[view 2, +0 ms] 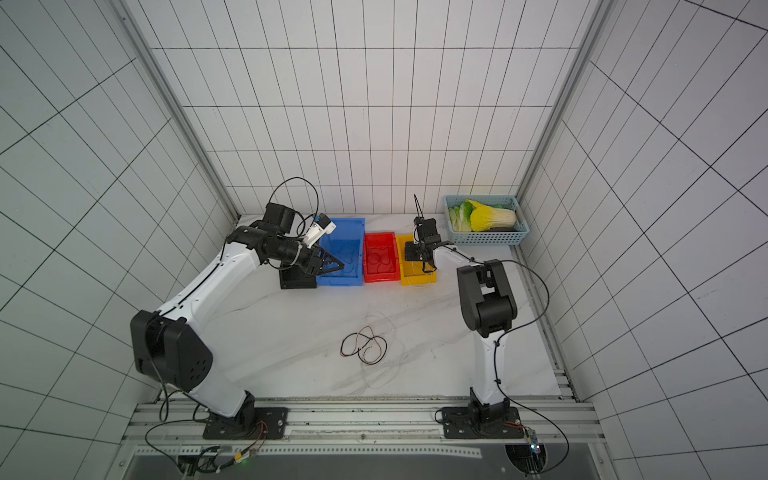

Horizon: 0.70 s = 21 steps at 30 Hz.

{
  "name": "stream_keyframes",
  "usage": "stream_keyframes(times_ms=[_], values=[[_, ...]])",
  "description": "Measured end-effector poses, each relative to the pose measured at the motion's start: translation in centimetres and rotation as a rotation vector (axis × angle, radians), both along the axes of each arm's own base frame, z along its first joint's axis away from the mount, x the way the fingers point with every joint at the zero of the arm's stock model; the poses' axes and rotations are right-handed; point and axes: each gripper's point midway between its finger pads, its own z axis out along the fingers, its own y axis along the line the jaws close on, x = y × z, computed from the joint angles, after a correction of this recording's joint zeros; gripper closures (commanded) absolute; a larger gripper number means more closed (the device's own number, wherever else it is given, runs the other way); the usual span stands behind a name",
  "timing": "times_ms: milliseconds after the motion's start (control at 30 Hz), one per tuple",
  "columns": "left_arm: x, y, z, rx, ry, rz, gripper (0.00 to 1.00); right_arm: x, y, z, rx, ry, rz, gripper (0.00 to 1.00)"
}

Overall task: Untangle and sort cables by color
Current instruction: Place the cable in the bin.

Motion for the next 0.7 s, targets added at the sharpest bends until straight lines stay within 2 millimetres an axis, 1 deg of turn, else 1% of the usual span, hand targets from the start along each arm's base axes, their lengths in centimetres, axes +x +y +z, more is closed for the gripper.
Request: stream_keyframes(times_ms=[67, 133, 233, 333, 433, 500, 700], values=[[0.0, 0.0, 0.0, 0.003, -0.003, 0.0, 0.44, -0.2, 0.0, -0.8, 0.0, 0.03, -0.004, 0.95], [0.0, 0.1, -0.1, 0.006, -0.006, -0.001, 0.44, -0.3, -0.1, -1.3, -0.002, 0.051, -0.007, 0.92], [0.1, 0.1, -0.2, 0.011, -0.008, -0.001, 0.44, -0.7, -0.2, -1.6, -0.007, 0.074, -0.01, 0.79], [0.0, 0.2, -0.5, 0.017, -0.007, -0.001, 0.44, -0.6, -0.1, -1.1, -0.01, 0.076, -0.009, 0.69], [-0.2, 0.3, -0.5, 0.022, -0.009, 0.0, 0.44, -0.2, -0.1, 0.1, -0.017, 0.066, -0.009, 0.59], [-0.3, 0.4, -0.4, 0.023, -0.016, 0.0, 0.44, 0.0, -0.3, 1.2, -0.026, 0.052, -0.011, 0.54], [-0.5, 0.5, 0.2, 0.021, -0.037, -0.003, 0.44, 0.5, -0.7, 6.1, -0.044, -0.013, -0.024, 0.42]])
